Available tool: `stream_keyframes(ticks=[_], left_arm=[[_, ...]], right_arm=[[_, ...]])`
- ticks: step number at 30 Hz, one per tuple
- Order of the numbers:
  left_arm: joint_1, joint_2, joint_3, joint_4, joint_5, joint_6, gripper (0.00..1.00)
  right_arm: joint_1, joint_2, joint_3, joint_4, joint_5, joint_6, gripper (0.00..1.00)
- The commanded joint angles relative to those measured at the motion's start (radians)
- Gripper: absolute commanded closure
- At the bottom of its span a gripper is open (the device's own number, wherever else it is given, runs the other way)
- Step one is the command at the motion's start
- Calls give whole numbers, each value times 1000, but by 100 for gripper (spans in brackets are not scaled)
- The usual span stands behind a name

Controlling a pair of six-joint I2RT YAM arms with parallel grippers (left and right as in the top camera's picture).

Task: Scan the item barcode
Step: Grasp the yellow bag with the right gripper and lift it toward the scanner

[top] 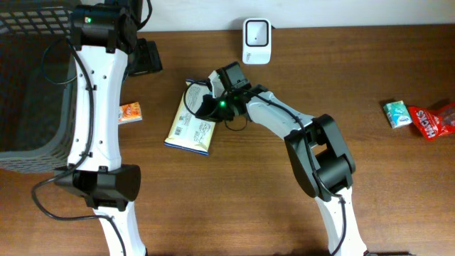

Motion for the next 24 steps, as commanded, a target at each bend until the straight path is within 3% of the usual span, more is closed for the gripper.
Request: stream_keyframes(ticks=[1,9,16,20,24], left_arm=[[2,-1,6,-1,11,-10,1],[2,-1,6,-1,10,-9,1],[2,-1,6,-1,10,-9,1],[2,-1,6,0,10,-10,1],[2,0,6,0,10,-10,1]], right_arm=[[2,32,5,-10,85,-18,96],[-73,32,5,-277,227,-22,96],[-201,-29,6,-457,217,-151,96],[-205,-79,6,-404,-34,-310,96],[-146,-73,5,-208,-158,-265,96]])
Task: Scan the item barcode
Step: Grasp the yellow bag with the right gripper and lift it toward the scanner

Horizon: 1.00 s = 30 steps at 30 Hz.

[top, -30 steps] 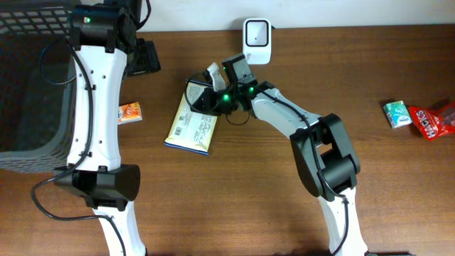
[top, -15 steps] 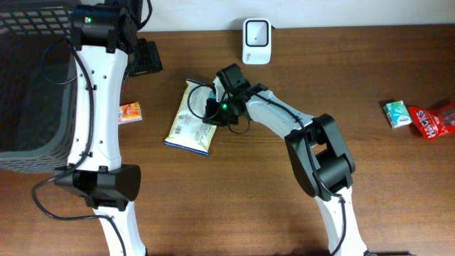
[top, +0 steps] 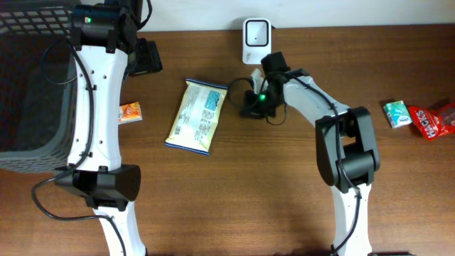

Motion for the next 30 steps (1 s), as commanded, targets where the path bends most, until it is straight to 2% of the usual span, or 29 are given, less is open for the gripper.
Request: stream_keyframes(ticks=[1,7,10,15,19,25,30], left_arm=[[2,0,6,-2,5,-10,1],[2,0,3,-2,6,-10,1],[2,0,2,-2,6,-10,1],[2,0,2,-2,6,-10,1],[2,0,2,-2,6,-10,1],[2,0,2,-2,6,-10,1],[2,0,2,-2,6,-10,1]], right_arm=[[85,-44,-3,128,-140,8,96],[210,-9,-3,334,65,201,96],[252,24,-3,423,82,211,96],[289,72,-3,461,171,212,96],[301,101,-3,415,256,212,96],[252,79,-3,130,463,204,96],[168,61,9,-32,475,182,96]])
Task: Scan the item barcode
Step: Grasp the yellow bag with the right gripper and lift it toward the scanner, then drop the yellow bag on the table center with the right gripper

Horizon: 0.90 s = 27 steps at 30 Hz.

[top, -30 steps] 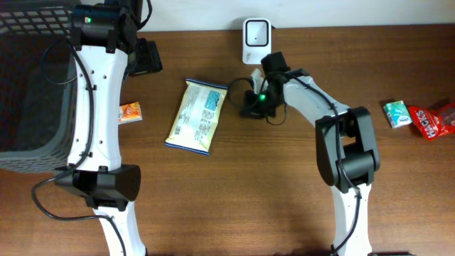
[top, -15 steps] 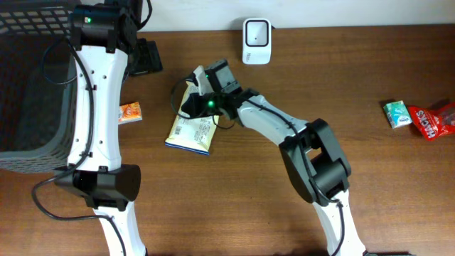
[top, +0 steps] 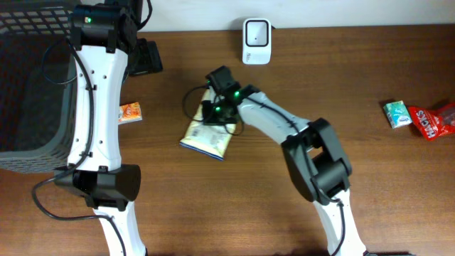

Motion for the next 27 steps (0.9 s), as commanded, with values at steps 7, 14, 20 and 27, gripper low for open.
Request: stream_keyframes(ticks=[7,14,20,27], left_arm=[[2,0,2,-1,3,-10,1],[2,0,2,0,3,-10,1],[2,0,2,-2,3,-10,1],[2,0,2,-1,3,-10,1]], right_arm=[[-149,36,97,-362,91,-220,96],[-160,8,334,-684,111,-273,96],[-237,21,309,-748,173,-273,96],[-352,38,163,-534,-253,-464,96]])
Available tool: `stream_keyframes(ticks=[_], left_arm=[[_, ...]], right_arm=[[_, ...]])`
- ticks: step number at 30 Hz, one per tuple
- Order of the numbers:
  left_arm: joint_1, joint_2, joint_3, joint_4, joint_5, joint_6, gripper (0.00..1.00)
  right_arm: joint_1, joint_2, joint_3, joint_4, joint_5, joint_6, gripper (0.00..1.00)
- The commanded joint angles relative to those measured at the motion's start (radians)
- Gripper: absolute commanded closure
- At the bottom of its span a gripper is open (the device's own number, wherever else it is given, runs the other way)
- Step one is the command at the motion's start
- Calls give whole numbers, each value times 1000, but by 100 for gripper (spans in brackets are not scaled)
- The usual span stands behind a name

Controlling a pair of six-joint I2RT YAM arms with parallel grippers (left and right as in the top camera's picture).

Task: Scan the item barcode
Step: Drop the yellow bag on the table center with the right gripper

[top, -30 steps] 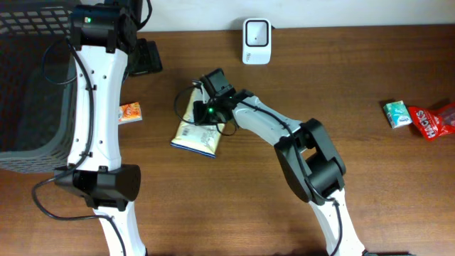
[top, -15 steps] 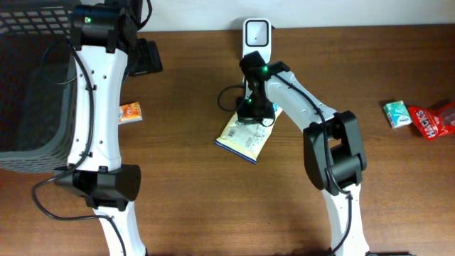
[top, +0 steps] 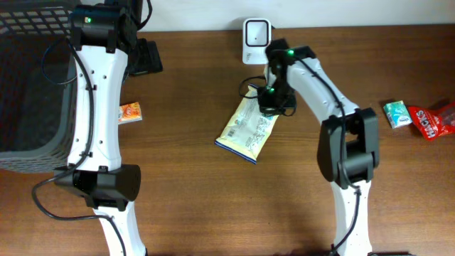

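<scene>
A pale yellow and white flat pack [top: 246,134] lies tilted on the wooden table, below the white scanner [top: 256,32] at the back edge. My right gripper [top: 269,105] sits over the pack's upper right end, and its fingers look closed on that end. The fingertips themselves are hidden under the wrist. My left arm [top: 96,92] stretches along the left side. Its gripper [top: 146,58] is a dark shape at the back left, far from the pack, and its jaws cannot be made out.
A dark grey basket [top: 28,85] fills the far left. A small orange packet [top: 129,112] lies beside the left arm. A green packet [top: 397,114] and a red packet [top: 434,121] lie at the right edge.
The pack and my right gripper have both moved to the right, from left of centre to just below the scanner. The left arm has not moved.
First my right gripper was at the upper end of the pack, left of centre. Then it was away near the scanner, and the pack lay alone. Then it was back on the pack's upper end, the pack slightly shifted. Now the pack is below the scanner.
</scene>
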Motion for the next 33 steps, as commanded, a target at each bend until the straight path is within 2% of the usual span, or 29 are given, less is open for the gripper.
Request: stream_keyframes(ticks=[1,5,10,16,23,28,33], left_arm=[[2,0,2,-1,3,-10,1],[2,0,2,-2,3,-10,1],[2,0,1,-2,3,-10,1],[2,0,1,-1,4,-10,1],[2,0,1,-1,4,-10,1],[2,0,1,-2,4,-10,1],[2,0,1,-2,4,-10,1]], right_arm=[[-64,18,-79,97,-321,-131,96],[-121,18,-178,184,-374,-131,96],[-198,-14,-180,97,-407,-150,96],[-231,-91,-134,-4,-607,-242,96],[-141,-52,-267,166,-607,-230,96],[-131,-37,-352,226,-590,-230,96],[-147,-66,-315,140,-347,-147,96]])
